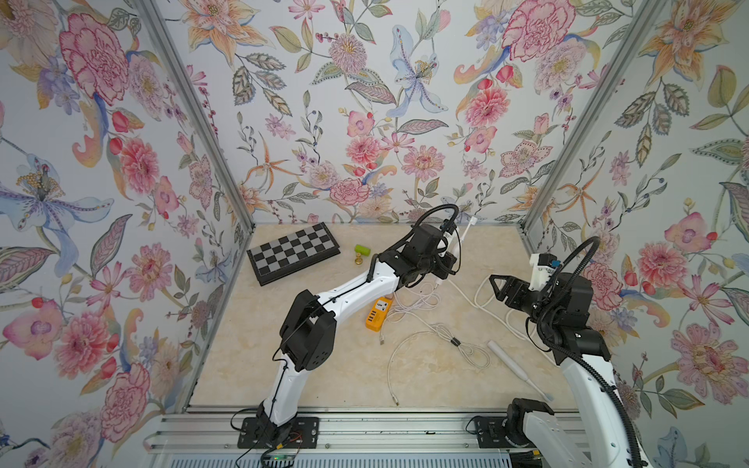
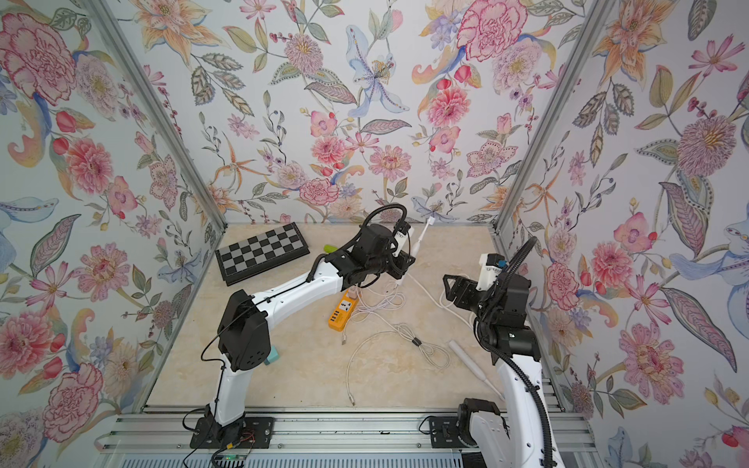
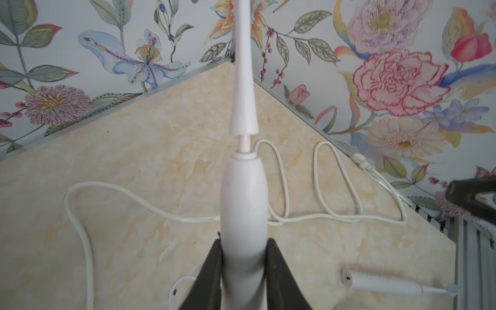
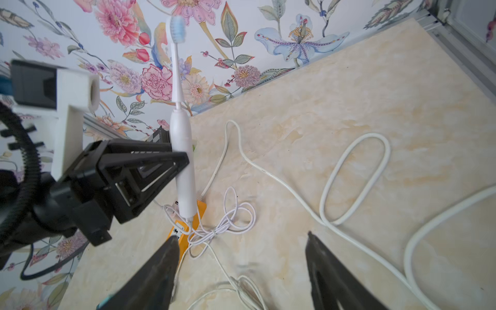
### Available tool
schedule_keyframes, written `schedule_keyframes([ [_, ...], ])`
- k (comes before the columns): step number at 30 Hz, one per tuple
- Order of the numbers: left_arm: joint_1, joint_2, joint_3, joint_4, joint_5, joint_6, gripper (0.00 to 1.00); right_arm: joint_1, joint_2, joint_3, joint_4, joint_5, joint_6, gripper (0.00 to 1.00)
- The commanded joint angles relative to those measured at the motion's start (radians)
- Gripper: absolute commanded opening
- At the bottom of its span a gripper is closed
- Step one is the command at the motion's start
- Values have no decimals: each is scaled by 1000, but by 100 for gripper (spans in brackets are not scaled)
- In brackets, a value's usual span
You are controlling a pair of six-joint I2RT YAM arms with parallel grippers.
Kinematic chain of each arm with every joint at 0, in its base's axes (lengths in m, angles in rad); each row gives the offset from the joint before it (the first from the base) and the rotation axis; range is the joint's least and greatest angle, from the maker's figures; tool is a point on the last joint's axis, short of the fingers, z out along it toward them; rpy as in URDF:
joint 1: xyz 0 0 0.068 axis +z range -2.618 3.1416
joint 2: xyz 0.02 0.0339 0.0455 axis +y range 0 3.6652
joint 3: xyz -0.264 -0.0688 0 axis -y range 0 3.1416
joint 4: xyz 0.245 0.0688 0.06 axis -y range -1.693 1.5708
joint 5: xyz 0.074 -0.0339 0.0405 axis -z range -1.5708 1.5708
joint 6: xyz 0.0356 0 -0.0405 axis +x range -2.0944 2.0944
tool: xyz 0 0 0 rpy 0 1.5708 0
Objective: Charge the electric toothbrush
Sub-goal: Place the electric toothbrush at the center of the board.
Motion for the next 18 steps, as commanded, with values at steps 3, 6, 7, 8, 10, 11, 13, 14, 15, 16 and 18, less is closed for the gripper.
schedule_keyframes([
  [3,-67,122,90,-121,-28,332,0,-35,1,-24,-65,-75,50,78],
  [6,-113,200,166,-160,-20,418,0,-37,-14,-25,-68,-76,50,79],
  [7,-128,227,197,-183,-44,457,0,-38,-20,-23,-73,-73,47,80],
  [8,-138,251,218,-195,-60,490,0,-41,-28,-23,-77,-72,49,80],
  [10,-153,293,248,-212,-98,539,0,-44,-45,-21,-80,-75,53,81],
  [11,-158,313,273,-231,-97,564,0,-45,-55,-18,-82,-74,56,81],
  [13,-159,336,296,-240,-83,581,0,-46,-69,-11,-87,-70,57,81],
  [14,-160,342,292,-236,-83,594,0,-46,-74,-9,-88,-67,55,82],
  [15,-164,348,288,-228,-94,605,0,-47,-74,-8,-90,-66,54,82],
  [16,-170,358,284,-219,-110,621,0,-47,-69,-4,-94,-65,53,82],
  [18,-179,388,296,-207,-139,640,0,-47,-65,-3,-95,-64,58,82],
])
